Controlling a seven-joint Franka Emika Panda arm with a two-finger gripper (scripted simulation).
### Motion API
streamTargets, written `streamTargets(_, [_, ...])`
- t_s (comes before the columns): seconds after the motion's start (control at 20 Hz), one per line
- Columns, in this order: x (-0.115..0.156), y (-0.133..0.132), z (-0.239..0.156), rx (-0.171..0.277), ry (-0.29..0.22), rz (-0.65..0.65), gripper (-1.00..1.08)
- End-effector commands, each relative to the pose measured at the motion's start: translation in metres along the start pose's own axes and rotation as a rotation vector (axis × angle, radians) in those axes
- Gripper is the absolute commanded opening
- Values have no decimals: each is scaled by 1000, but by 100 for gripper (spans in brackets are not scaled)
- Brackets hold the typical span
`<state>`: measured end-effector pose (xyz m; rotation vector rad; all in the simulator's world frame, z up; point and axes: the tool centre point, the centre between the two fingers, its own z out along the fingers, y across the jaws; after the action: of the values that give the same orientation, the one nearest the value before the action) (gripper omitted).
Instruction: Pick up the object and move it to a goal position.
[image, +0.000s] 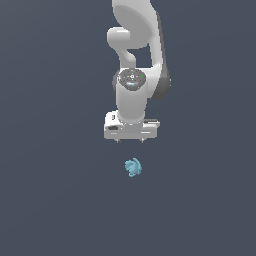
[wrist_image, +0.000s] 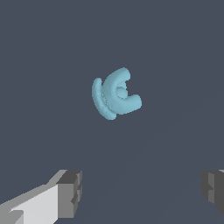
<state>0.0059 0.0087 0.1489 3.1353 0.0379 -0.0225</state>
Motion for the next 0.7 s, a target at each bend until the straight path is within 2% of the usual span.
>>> streamTargets(0.0, [7, -1, 4, -1, 1, -35, 100])
streamTargets(0.65, [56, -13, 44, 0, 11, -317, 100])
